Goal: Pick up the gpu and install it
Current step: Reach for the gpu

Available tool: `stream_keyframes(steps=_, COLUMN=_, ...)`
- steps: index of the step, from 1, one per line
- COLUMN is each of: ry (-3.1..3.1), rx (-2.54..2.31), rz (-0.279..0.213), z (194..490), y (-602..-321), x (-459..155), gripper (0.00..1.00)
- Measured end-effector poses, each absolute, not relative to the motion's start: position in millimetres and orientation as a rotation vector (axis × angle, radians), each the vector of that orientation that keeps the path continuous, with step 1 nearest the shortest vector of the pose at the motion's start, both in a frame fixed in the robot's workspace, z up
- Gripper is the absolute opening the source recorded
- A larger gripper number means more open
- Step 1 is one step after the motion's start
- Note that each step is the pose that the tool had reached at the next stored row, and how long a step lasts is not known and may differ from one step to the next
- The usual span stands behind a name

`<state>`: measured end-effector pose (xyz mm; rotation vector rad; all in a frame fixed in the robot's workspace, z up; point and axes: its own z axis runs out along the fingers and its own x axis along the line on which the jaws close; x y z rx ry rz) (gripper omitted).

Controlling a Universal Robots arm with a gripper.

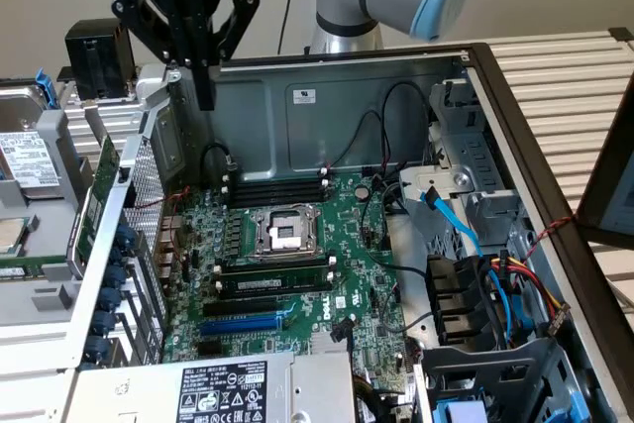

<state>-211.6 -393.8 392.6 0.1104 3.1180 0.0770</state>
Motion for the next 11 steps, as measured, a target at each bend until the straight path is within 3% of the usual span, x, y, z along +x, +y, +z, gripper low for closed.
stream_keyframes(steps=11, ry=3.118, rx=0.111, rz=0.079, z=393, y=-391, x=-262, gripper=0.11)
